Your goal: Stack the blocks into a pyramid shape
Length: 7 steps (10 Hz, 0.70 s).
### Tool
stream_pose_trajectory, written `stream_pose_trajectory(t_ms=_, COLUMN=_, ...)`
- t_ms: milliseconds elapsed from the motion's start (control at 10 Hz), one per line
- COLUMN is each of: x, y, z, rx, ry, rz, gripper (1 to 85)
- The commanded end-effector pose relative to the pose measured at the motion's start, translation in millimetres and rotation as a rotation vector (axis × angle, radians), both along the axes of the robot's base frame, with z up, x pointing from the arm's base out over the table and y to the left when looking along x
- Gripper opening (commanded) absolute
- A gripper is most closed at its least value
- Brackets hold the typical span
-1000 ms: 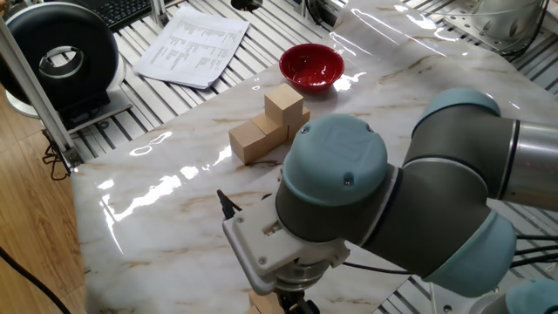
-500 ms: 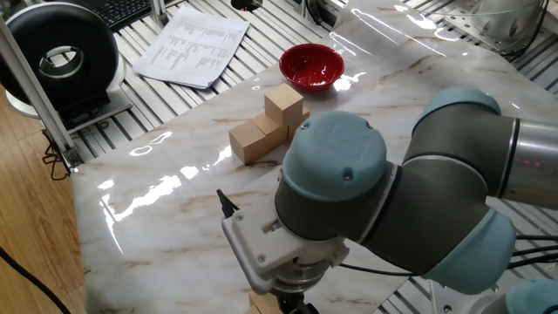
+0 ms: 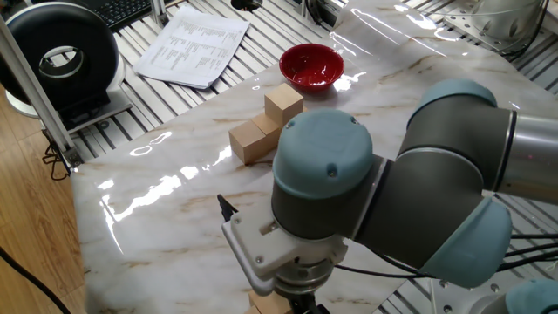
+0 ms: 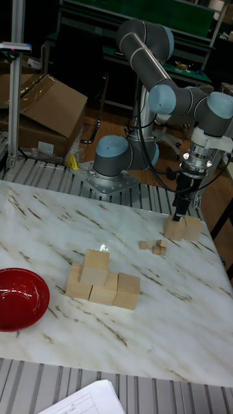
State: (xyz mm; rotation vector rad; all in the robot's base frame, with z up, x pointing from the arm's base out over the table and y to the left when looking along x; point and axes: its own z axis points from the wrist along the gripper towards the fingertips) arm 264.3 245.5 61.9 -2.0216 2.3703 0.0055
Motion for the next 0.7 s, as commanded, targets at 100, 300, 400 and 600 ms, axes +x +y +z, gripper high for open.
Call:
stream_pose_trajectory(t_ms=100, x=-15.5, y=9, z=1.9, rx=0.035, ry=0.062, rz=-0.009, gripper=81.7)
stream_pose_trajectory(t_ms=300, x=-8.5, y=10, z=-1.9, rx=0.03, ry=0.05, rz=-0.017, gripper=81.7)
stream_pose_trajectory(t_ms=400, x=2.0, y=18, z=-12.1, rx=0.043, ry=0.041, rz=-0.022, gripper=81.7)
stream_pose_trajectory(t_ms=600, x=9.9, y=32, z=-28.3, rx=0.067, ry=0.035, rz=-0.009, gripper=85.0)
